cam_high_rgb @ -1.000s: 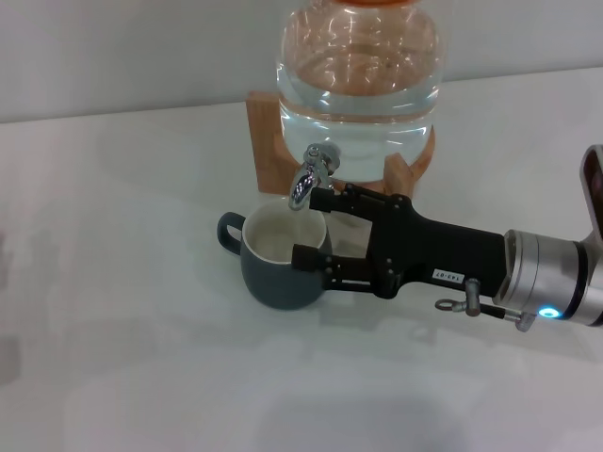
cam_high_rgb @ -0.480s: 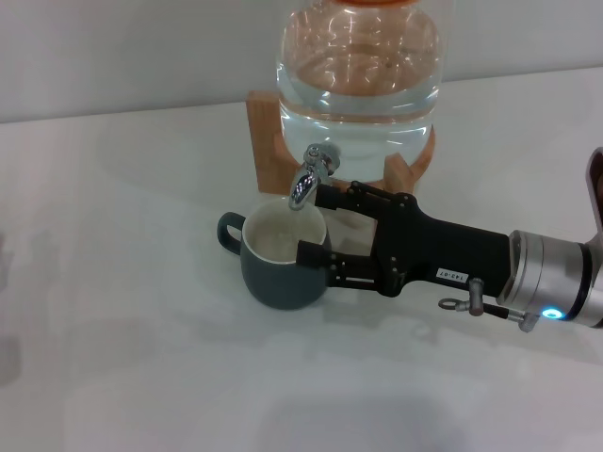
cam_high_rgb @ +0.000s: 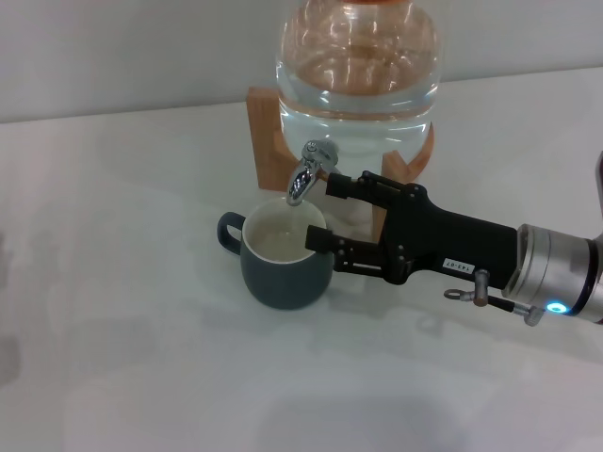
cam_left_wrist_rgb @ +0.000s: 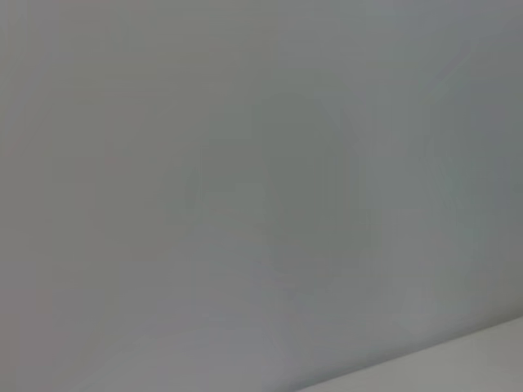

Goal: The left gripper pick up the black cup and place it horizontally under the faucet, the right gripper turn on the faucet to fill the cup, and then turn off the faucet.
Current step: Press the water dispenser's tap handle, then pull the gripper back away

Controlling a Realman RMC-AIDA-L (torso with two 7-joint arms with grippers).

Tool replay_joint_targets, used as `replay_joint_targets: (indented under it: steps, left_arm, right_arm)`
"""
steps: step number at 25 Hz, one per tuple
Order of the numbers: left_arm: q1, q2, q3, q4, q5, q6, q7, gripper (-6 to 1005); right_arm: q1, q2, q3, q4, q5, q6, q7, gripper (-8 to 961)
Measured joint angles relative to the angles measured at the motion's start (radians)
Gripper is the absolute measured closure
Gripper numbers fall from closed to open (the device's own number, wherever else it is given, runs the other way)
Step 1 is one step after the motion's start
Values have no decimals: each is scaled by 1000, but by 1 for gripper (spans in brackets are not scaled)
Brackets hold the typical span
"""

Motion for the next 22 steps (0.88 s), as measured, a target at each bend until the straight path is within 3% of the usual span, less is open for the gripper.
replay_joint_targets:
  steps: [22]
  left_arm:
    - [-12,0,0,-6,-5,-2,0,121]
  right_arm:
    - [-12,-8,31,-11,1,6,-2,113]
